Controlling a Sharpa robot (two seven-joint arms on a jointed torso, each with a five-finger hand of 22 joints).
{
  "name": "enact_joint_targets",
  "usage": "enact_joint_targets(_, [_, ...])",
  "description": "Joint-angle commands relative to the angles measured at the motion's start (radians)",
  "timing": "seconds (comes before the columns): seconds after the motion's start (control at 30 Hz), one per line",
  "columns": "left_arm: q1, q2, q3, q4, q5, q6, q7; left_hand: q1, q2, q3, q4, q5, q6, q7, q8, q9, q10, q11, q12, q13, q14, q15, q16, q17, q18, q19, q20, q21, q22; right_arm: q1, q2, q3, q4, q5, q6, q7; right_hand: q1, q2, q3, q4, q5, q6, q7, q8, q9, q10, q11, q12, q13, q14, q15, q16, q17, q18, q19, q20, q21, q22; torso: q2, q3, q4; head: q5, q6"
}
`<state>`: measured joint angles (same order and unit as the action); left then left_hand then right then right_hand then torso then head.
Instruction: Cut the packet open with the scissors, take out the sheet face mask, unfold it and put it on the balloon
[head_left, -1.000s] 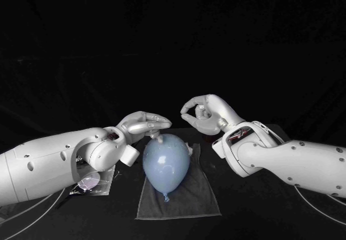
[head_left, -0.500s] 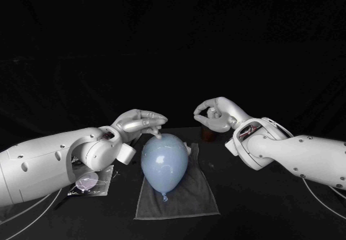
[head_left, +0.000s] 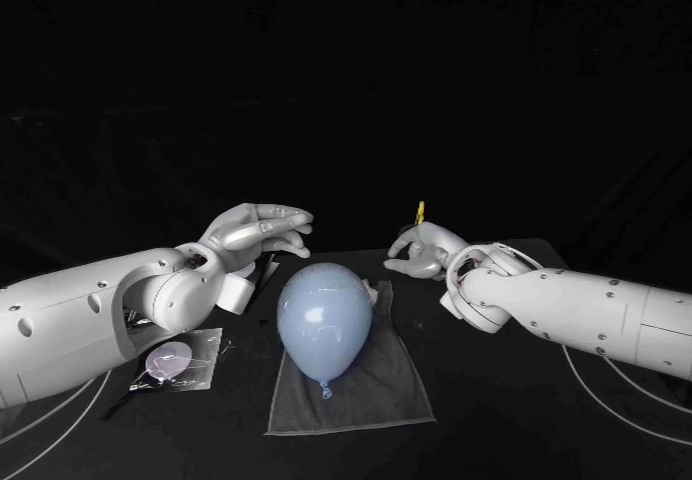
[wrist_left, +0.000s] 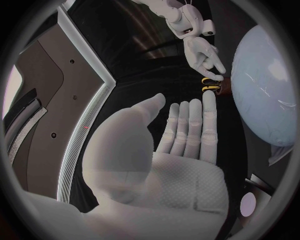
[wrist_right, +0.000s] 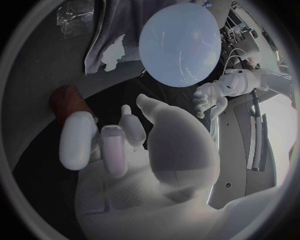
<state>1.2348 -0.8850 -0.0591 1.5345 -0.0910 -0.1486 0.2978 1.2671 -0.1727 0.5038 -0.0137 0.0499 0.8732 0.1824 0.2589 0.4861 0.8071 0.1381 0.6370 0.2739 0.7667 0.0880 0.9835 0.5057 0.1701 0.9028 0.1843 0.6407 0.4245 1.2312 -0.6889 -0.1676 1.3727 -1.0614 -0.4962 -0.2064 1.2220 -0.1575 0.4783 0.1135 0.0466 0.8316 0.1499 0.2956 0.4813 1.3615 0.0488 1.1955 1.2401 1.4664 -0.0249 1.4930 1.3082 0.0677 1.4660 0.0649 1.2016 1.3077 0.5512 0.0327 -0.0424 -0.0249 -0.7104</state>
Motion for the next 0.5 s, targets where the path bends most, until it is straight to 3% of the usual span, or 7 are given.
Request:
enact_joint_targets(0.03, [0.002,-0.001,0.002,0.002,0.025,0.015,0.038,0.010,-0.004,-0.003,0.002,-0.001,-0.004,0.004,-0.006,-0.002,0.011,0.000,-0.009,-0.005,0.005,0.001,-0.007,-0.003,0.014,0.011,0.000,-0.009,-0.005,-0.009,0.035,0.001,-0.048,-0.014,0.036,-0.070,0.001,-0.009,-0.009,0.002,0.003,-0.004,-0.002,-0.008,-0.002,0.007,0.010,0.001,0.003,0.080,0.006,0.004,0.184,0.001,0.019,0.009,-0.002,0.122,0.001,-0.0011,0.0010,-0.006,-0.002])
enact_joint_targets(0.3, [0.002,-0.007,0.002,0.013,0.027,0.015,0.033,0.015,-0.002,-0.005,0.003,-0.001,-0.001,0.009,-0.005,-0.003,0.015,0.002,-0.015,-0.012,0.008,0.002,-0.010,-0.008,0.014,0.017,-0.001,-0.015,-0.011,-0.033,0.133,0.001,-0.167,-0.024,0.056,-0.110,-0.003,-0.007,-0.016,0.008,0.003,-0.001,-0.002,-0.011,-0.004,0.010,0.010,0.009,0.010,0.081,0.006,0.005,0.185,0.001,0.020,0.010,0.001,0.124,0.001,-0.0021,0.0016,-0.012,-0.006])
enact_joint_targets(0.5, [0.004,-0.012,0.002,0.021,0.027,0.015,0.029,0.015,-0.001,-0.005,0.004,-0.001,-0.001,0.010,-0.005,-0.003,0.016,0.003,-0.017,-0.014,0.009,0.002,-0.011,-0.009,0.014,0.019,-0.001,-0.016,-0.012,-0.055,0.193,0.001,-0.229,-0.026,0.092,-0.120,-0.006,-0.006,-0.023,0.012,0.003,0.004,-0.003,-0.014,-0.005,0.013,0.010,0.016,0.016,0.082,0.006,0.008,0.188,0.000,0.021,0.011,0.005,0.125,0.003,-0.0027,0.0016,-0.015,-0.009])
